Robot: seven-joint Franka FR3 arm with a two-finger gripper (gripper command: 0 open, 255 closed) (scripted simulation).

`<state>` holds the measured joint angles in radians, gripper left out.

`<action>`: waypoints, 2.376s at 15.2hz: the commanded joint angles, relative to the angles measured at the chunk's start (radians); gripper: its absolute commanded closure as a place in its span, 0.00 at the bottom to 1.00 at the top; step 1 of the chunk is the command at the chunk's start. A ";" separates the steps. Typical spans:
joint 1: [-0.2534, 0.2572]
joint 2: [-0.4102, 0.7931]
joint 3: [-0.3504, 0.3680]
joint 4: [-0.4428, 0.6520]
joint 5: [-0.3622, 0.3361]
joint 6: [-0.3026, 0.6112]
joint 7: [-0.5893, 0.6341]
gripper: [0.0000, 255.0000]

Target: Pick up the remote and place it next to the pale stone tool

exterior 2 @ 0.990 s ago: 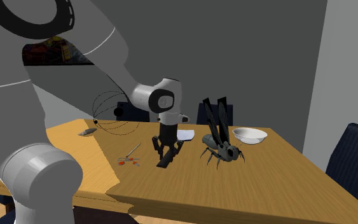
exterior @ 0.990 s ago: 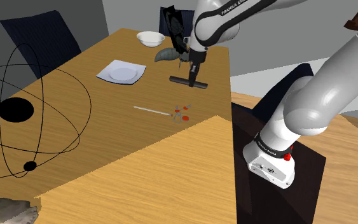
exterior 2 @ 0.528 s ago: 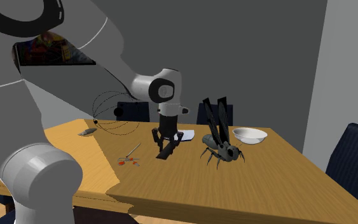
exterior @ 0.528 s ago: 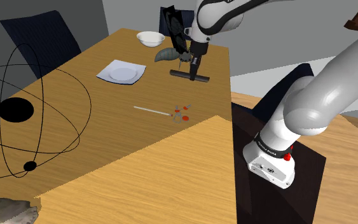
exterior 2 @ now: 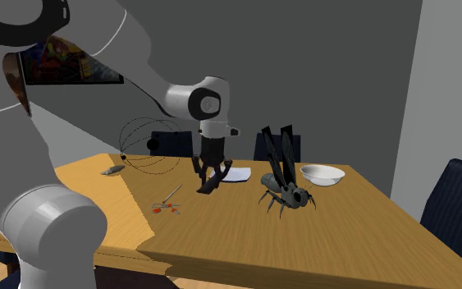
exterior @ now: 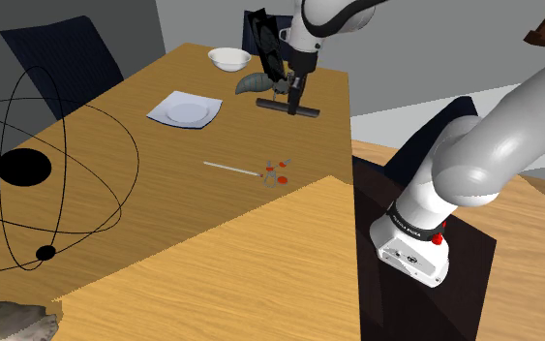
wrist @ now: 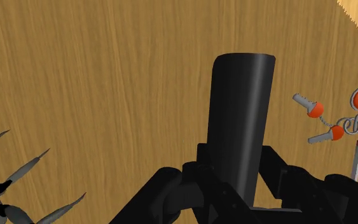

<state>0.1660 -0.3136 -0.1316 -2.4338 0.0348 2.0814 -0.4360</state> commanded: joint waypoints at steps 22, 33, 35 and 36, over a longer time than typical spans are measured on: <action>0.252 0.141 0.385 0.138 0.112 0.051 0.567 1.00; 0.361 0.391 0.522 0.414 0.021 0.038 0.864 1.00; 0.387 0.447 0.537 0.480 -0.008 0.026 0.918 1.00; 0.401 0.476 0.544 0.515 -0.023 0.019 0.944 1.00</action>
<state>0.5521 0.1339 0.4036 -1.9557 0.0272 2.1086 0.4773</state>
